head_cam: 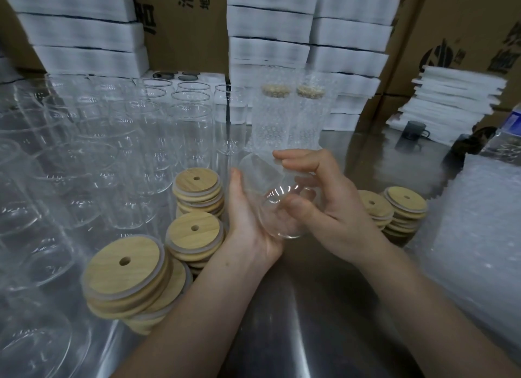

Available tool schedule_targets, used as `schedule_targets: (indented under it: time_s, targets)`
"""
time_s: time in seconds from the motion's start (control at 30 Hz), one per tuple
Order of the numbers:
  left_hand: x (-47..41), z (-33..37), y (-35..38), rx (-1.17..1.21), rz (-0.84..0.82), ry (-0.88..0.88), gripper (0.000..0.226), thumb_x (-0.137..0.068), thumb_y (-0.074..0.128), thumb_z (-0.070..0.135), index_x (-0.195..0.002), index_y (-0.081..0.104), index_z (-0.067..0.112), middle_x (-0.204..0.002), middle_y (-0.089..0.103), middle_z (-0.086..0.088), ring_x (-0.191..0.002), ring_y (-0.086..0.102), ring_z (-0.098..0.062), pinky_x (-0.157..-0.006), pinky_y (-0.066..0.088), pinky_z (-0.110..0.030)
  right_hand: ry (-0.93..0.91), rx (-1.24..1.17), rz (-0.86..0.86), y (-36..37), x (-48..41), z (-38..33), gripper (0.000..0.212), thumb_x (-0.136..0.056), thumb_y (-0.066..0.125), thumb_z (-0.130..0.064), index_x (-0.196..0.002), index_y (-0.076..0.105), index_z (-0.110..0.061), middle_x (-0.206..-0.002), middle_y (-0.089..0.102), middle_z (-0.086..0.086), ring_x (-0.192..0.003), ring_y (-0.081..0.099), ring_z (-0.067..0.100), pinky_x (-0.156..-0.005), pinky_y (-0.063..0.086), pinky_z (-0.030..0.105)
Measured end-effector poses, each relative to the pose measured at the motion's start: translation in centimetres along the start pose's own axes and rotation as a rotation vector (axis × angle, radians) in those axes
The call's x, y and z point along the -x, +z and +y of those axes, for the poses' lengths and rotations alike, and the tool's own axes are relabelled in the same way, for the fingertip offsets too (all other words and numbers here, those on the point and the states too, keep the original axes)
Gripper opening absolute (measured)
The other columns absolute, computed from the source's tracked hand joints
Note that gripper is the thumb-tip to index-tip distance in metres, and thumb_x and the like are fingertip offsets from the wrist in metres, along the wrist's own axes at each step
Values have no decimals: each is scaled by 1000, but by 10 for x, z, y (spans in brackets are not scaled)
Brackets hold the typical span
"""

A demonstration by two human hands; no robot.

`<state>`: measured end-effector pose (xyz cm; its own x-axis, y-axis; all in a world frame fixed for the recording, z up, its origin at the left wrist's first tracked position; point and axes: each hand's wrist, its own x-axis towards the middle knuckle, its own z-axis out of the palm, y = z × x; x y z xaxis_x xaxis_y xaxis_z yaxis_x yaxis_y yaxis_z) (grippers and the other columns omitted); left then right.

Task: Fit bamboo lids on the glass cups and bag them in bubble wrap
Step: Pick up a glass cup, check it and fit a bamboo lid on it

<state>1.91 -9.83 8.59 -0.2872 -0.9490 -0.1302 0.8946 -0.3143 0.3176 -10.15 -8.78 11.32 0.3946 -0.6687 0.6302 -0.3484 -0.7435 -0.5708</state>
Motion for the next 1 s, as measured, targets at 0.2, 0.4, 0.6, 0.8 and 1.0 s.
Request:
schedule_targets:
  time_s: [0.2,0.4,0.6,0.8,1.0]
  targets:
    - [-1,0,-1,-154,45,20,78,-88,36,74,-121,58,7,-113,67,-27,-103,68,-40,-87,56,-51,-51,-44,87,-3,-1,8,30,-103,36,-38,-108,59,-20,-123,64,1,-119,60,11,-99,48,29]
    - [-1,-4,7,-536,136,240,76,-75,49,74,-132,43,25,-114,67,-18,-90,72,-38,-72,59,-55,252,380,385,-31,-7,27,28,-101,43,-23,-108,69,-15,-98,65,-8,-92,60,8,-82,50,36]
    - [2,-14,3,-1050,130,759,77,-65,61,71,-131,31,46,-113,61,5,-101,64,-14,-80,52,-31,858,753,27,-54,-5,27,61,-85,62,-53,-136,56,-20,-138,49,8,-121,53,28,-89,43,37]
    - [1,-15,-7,-1271,193,890,90,-63,65,72,-139,21,51,-123,45,32,-117,49,6,-96,44,-27,934,880,-210,-57,-3,17,67,-75,76,-53,-130,58,-20,-129,47,10,-120,49,33,-92,43,39]
    - [-3,-12,-9,-1273,253,934,89,-74,79,45,-146,30,24,-135,41,13,-131,41,-4,-113,35,-35,897,839,-186,-58,-6,18,54,-77,76,-41,-124,64,-16,-123,63,8,-113,57,29,-84,42,34]
